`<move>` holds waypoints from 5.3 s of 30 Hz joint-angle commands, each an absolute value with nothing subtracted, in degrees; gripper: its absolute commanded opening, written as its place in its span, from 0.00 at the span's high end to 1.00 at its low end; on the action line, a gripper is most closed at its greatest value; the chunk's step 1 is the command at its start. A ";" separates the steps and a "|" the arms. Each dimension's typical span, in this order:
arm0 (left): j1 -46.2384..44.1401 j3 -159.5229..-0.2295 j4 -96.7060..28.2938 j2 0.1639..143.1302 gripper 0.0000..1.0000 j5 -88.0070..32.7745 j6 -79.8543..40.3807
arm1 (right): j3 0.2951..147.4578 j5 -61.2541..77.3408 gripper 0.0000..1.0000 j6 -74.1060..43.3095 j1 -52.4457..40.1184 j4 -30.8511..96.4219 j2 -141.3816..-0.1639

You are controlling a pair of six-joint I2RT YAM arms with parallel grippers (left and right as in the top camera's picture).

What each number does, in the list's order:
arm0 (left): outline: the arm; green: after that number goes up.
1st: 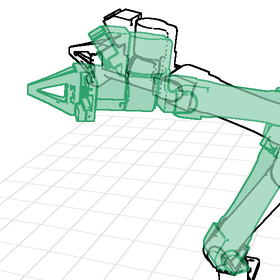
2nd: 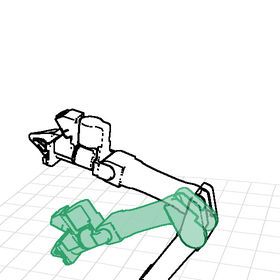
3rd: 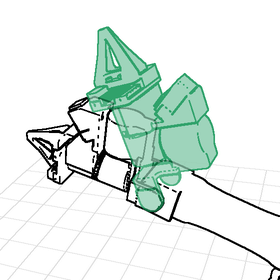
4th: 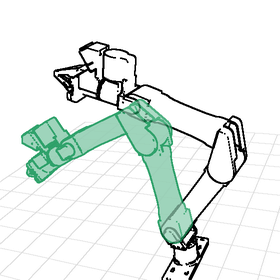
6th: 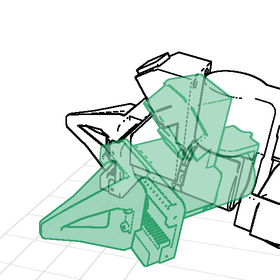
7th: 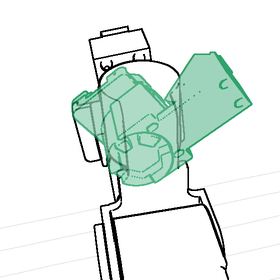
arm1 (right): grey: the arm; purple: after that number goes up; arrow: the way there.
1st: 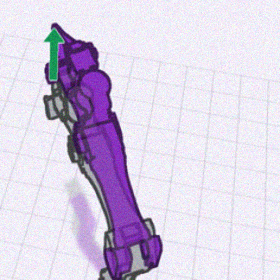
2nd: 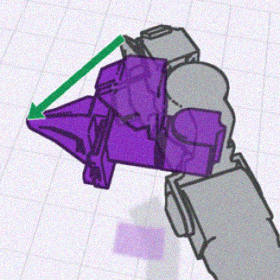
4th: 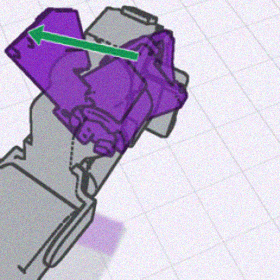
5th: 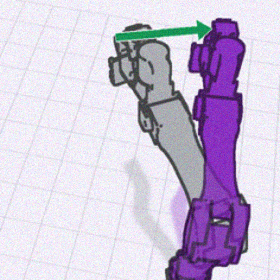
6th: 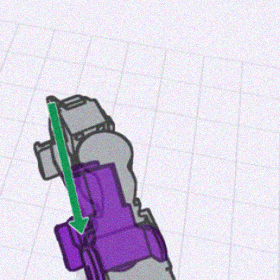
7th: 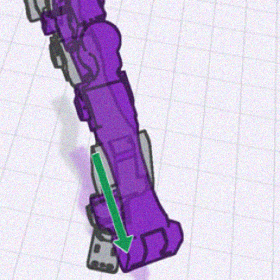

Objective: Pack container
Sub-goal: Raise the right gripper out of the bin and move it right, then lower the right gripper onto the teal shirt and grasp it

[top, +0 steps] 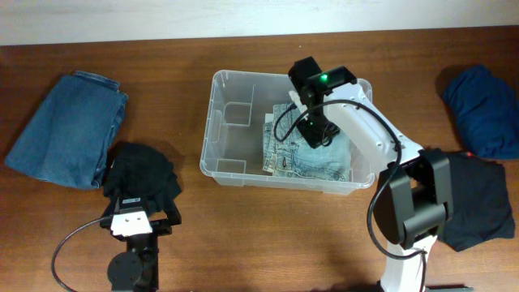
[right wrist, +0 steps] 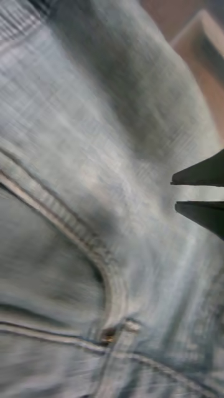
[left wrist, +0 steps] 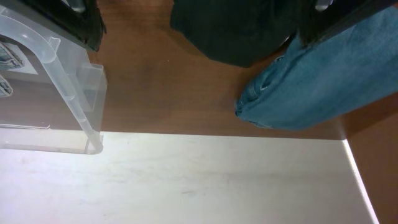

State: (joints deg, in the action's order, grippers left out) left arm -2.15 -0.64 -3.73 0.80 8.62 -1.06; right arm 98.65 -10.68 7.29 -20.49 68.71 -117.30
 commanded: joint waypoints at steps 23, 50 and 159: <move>-2.26 -0.54 -3.95 0.40 0.01 8.82 -0.36 | 104.60 -6.20 0.96 2.31 -17.56 61.60 -112.14; -2.26 -0.54 -3.95 0.40 0.00 8.82 -0.36 | 105.23 -0.93 0.96 -10.83 2.28 74.89 -109.45; -2.26 -0.54 -3.95 0.40 0.01 8.82 -0.36 | 102.17 17.10 0.02 -25.54 46.15 50.30 -121.14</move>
State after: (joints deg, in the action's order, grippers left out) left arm -2.13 -0.64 -3.73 0.80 8.62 -1.06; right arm 101.16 13.87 -24.99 46.92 50.11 -118.06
